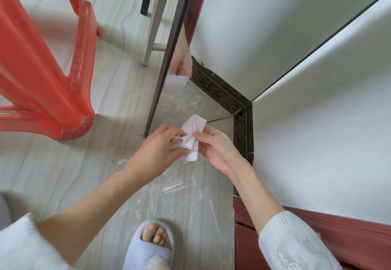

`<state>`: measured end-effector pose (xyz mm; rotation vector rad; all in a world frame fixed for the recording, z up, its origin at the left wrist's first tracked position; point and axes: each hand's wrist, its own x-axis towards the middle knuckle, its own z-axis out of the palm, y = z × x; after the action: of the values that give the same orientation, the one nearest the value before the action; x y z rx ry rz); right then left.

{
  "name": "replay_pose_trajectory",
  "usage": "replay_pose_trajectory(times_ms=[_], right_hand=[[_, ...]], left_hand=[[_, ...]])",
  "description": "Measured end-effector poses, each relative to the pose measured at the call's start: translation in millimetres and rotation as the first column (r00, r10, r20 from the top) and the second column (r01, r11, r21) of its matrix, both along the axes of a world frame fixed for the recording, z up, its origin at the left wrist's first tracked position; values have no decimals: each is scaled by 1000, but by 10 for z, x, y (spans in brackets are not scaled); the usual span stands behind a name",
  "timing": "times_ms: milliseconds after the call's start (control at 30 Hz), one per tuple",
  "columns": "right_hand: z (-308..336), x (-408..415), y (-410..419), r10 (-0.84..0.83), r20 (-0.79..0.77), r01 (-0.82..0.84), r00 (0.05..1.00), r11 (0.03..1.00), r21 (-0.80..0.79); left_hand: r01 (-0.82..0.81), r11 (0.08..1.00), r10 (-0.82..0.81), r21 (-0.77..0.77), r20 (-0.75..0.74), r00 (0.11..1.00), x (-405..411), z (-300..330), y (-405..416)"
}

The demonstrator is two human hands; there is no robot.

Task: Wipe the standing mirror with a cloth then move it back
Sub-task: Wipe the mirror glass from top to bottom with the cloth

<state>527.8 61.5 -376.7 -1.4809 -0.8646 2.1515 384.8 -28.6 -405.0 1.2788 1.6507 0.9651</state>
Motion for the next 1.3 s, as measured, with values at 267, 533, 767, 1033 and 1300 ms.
replay_pose_trajectory(times_ms=[267, 533, 767, 1033, 1300], right_hand=[[5, 61, 24, -56, 20, 56, 998, 998, -3], [-27, 112, -6, 63, 144, -57, 988, 997, -41], [-31, 183, 9, 111, 120, -109, 987, 994, -23], [-15, 310, -9, -27, 286, -24, 958, 984, 175], [63, 487, 37, -35, 175, 22, 984, 997, 72]], left_hand=[[-143, 969, 222, -201, 460, 860, -75, 55, 65], [-91, 976, 173, -197, 455, 874, 6, 116, 95], [-101, 961, 226, -257, 526, 820, 23, 125, 114], [-257, 881, 442, -398, 498, 746, 71, 87, 160], [-202, 951, 224, -233, 73, 972, 165, 99, 161]])
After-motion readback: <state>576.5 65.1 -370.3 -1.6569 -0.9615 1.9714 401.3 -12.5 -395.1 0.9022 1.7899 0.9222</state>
